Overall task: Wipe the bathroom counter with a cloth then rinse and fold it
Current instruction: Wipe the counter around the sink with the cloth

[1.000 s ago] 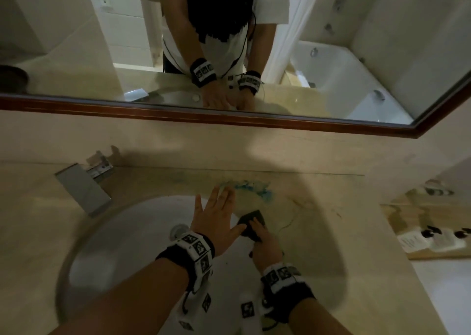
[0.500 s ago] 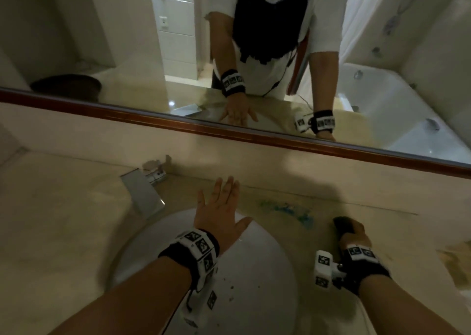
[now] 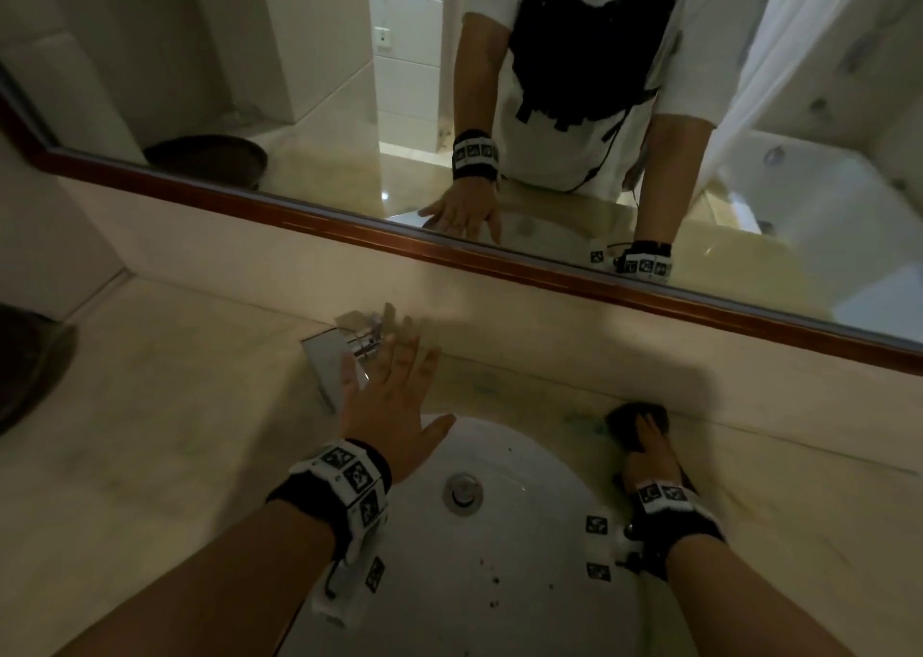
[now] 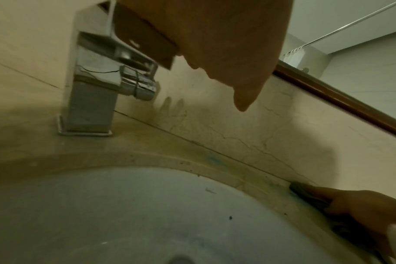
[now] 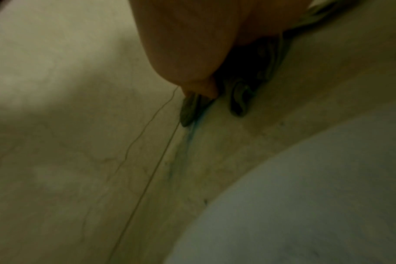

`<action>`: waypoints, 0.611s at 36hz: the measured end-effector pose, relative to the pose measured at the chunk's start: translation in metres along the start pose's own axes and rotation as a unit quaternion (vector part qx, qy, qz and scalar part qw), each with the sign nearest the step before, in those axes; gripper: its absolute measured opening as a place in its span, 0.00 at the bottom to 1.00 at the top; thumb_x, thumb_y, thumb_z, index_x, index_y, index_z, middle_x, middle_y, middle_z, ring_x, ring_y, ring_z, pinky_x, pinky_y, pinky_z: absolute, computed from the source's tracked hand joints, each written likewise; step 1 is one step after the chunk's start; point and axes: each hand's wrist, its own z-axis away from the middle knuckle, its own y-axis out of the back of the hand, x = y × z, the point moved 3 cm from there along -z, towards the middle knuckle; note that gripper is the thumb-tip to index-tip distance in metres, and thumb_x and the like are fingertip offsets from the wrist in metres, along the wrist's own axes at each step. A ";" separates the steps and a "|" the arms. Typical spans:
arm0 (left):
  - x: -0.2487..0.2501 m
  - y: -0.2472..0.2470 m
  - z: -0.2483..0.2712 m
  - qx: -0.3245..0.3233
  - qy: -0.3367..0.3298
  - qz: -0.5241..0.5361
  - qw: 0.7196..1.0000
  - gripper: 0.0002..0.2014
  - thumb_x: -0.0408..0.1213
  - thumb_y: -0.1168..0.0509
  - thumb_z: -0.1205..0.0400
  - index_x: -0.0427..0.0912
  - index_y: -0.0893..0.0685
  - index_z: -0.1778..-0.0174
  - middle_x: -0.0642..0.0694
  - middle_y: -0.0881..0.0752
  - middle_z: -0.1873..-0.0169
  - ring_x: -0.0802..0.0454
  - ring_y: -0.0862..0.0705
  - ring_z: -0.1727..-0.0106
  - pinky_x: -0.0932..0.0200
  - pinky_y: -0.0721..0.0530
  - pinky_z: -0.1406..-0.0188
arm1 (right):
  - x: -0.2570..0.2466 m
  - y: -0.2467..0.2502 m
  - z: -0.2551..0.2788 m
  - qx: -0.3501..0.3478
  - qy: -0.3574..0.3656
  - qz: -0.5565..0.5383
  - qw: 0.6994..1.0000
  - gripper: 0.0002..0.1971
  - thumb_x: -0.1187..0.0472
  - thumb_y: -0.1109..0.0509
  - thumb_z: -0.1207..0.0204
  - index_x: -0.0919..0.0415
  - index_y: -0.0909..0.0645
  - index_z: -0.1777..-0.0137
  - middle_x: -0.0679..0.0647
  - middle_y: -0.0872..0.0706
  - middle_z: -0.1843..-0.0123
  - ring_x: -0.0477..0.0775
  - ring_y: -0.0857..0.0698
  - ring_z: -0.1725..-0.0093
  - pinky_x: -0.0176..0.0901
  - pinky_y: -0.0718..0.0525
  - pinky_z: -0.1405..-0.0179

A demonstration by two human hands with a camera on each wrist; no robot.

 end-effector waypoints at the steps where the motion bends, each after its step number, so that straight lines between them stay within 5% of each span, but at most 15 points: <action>1: -0.003 0.000 0.000 0.000 -0.001 0.004 1.000 0.45 0.71 0.76 0.32 0.54 0.68 0.19 0.50 0.73 0.21 0.47 0.67 0.17 0.29 0.65 0.24 | -0.002 -0.003 0.005 -0.005 0.007 -0.018 1.000 0.35 0.81 0.47 0.25 0.57 0.42 0.18 0.54 0.46 0.15 0.59 0.48 0.16 0.48 0.49 0.17; 9: -0.008 0.001 -0.005 0.006 -0.012 0.023 1.000 0.42 0.72 0.63 0.25 0.57 0.66 0.18 0.49 0.64 0.17 0.46 0.64 0.16 0.30 0.59 0.21 | -0.004 -0.006 0.033 -0.104 0.148 0.081 0.980 0.35 0.83 0.46 0.26 0.59 0.38 0.20 0.56 0.41 0.17 0.58 0.43 0.17 0.39 0.52 0.20; 12: -0.019 0.006 -0.012 0.010 -0.010 0.002 1.000 0.41 0.70 0.55 0.22 0.57 0.63 0.18 0.51 0.64 0.17 0.47 0.64 0.16 0.28 0.62 0.24 | 0.001 0.003 0.039 -0.126 0.143 0.056 0.980 0.31 0.82 0.46 0.24 0.61 0.34 0.22 0.55 0.34 0.20 0.58 0.37 0.19 0.31 0.48 0.26; 15: -0.025 0.007 -0.015 0.015 -0.023 -0.023 0.999 0.42 0.70 0.55 0.22 0.57 0.64 0.18 0.52 0.65 0.17 0.48 0.63 0.16 0.26 0.61 0.25 | 0.002 0.021 0.044 -0.126 0.031 -0.107 0.986 0.22 0.77 0.40 0.21 0.56 0.19 0.34 0.54 0.22 0.32 0.64 0.21 0.34 0.46 0.27 0.31; 18: -0.026 0.005 -0.014 0.024 -0.032 -0.006 0.999 0.41 0.71 0.57 0.23 0.58 0.64 0.18 0.53 0.61 0.16 0.49 0.61 0.16 0.29 0.61 0.24 | 0.006 0.041 0.052 -0.153 -0.067 -0.263 0.950 0.06 0.60 0.23 0.28 0.49 0.10 0.53 0.62 0.11 0.44 0.68 0.13 0.46 0.63 0.15 0.42; 22: -0.028 0.005 -0.015 0.030 -0.035 0.000 0.999 0.43 0.73 0.65 0.29 0.59 0.63 0.18 0.55 0.56 0.16 0.50 0.58 0.16 0.31 0.58 0.23 | 0.017 0.065 0.031 -0.053 -0.076 -0.313 0.945 0.11 0.59 0.27 0.25 0.42 0.11 0.48 0.58 0.15 0.40 0.66 0.15 0.47 0.66 0.15 0.44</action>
